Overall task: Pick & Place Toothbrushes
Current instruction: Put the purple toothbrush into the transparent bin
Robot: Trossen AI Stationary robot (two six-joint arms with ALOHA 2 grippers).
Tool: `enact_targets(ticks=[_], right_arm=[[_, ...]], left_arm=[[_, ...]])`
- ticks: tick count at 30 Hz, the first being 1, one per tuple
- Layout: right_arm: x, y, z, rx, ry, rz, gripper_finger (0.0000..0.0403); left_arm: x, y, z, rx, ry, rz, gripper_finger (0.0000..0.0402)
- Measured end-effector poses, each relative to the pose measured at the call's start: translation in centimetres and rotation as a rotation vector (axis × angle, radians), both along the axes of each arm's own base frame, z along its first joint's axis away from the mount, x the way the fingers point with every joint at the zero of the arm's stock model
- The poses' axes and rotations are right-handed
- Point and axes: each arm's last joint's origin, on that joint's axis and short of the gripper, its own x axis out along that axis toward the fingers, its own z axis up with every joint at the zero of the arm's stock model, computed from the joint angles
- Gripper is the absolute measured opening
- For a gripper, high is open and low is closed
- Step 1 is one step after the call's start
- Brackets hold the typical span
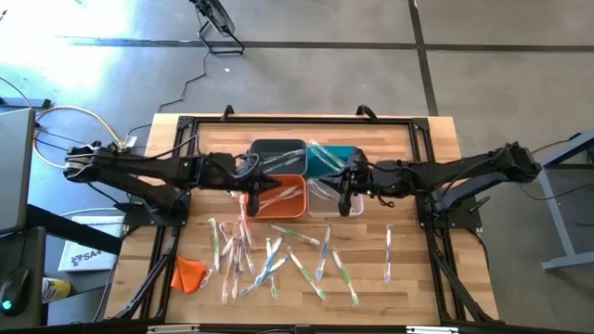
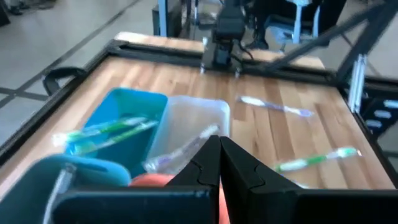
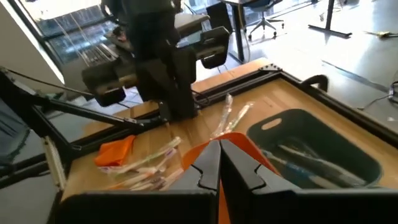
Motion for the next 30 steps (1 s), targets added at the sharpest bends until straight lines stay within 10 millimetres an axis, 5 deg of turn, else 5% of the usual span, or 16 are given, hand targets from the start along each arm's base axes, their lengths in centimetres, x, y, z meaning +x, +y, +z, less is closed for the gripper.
enact_targets(ticks=[10,20,30], right_arm=[[-0.7,0.4,-3.4,0.053,-0.113,0.015,0.0002],[-1.1,0.3,-3.3,0.028,-0.124,0.018,0.0002],[-1.3,0.3,-3.4,0.05,-0.108,0.015,0.0002]], left_arm=[[-1.5,-1.2,0.9,0.033,-0.015,-0.026,0.0],[-4.0,1.8,1.8,0.059,0.002,0.079,0.0],[-5.0,2.3,1.8,0.049,0.023,0.074,0.0]])
